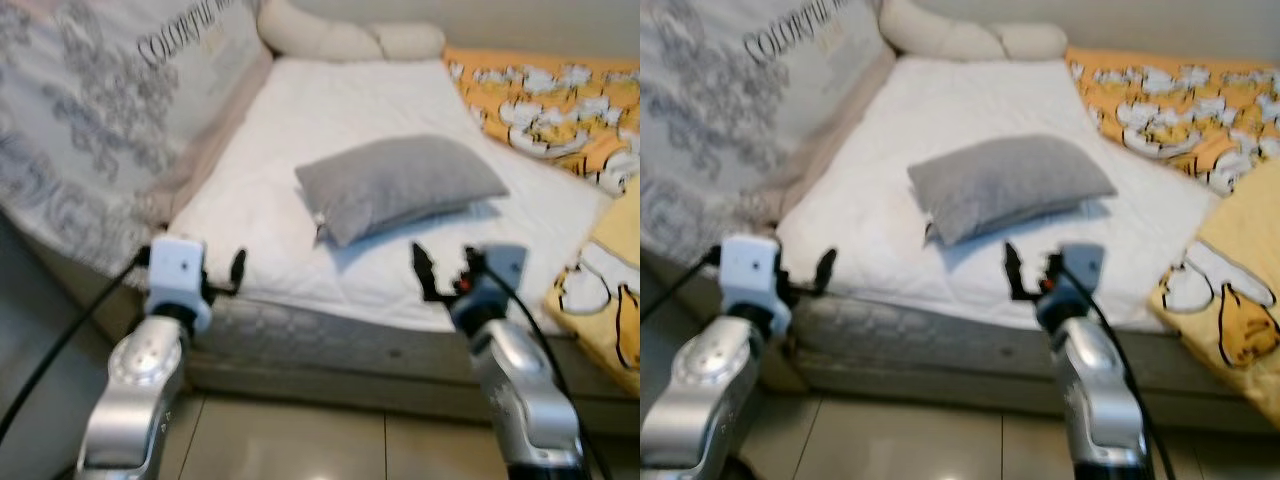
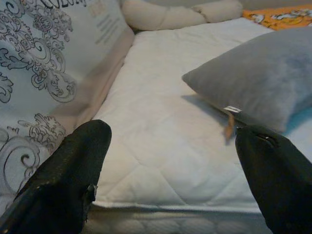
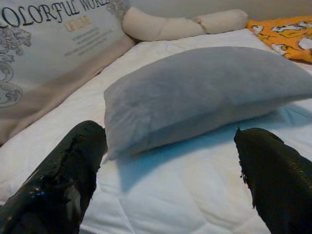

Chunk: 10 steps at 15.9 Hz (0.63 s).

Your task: Clean up the room

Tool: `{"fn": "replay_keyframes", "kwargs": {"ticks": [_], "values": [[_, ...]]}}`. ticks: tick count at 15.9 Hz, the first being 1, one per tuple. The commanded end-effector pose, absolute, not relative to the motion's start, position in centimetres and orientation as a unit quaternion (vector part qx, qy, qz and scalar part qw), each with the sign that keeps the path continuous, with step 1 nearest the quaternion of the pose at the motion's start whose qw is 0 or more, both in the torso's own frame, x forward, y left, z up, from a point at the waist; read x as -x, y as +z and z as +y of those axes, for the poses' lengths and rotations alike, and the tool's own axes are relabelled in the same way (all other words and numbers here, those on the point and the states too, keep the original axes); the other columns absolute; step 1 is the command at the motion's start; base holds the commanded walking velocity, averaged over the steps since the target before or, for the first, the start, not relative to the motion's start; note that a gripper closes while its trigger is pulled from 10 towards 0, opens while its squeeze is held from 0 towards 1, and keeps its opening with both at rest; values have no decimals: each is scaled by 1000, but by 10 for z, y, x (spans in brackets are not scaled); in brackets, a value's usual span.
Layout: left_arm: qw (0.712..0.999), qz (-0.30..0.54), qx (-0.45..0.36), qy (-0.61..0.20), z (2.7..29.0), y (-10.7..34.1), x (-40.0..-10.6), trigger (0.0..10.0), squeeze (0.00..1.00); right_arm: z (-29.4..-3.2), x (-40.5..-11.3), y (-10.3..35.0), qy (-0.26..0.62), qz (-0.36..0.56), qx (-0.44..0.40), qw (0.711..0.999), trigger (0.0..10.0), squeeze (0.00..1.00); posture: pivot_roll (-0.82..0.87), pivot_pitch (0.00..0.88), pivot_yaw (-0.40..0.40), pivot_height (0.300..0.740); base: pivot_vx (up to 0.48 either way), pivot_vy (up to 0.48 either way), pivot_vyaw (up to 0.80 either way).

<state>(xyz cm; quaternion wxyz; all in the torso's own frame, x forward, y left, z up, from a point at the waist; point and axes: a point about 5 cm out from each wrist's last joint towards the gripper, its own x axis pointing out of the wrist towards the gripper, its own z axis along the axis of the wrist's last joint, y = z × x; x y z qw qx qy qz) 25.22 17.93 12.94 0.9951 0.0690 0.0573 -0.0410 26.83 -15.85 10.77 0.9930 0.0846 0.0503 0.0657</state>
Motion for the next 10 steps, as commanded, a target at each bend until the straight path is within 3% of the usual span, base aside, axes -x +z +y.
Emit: {"fn": "replay_keyframes", "kwargs": {"ticks": [1,10], "values": [[995,54,-65,-49,174,131,-255,10000,0,-167,-269,105,52,58,-74,994,10000,0,0,0,12,740,322,0,0],[995,58,-65,-45,176,130,-257,10000,0,-169,-273,105,46,63,-73,994,10000,0,-1,0,16,740,311,0,0]]}}
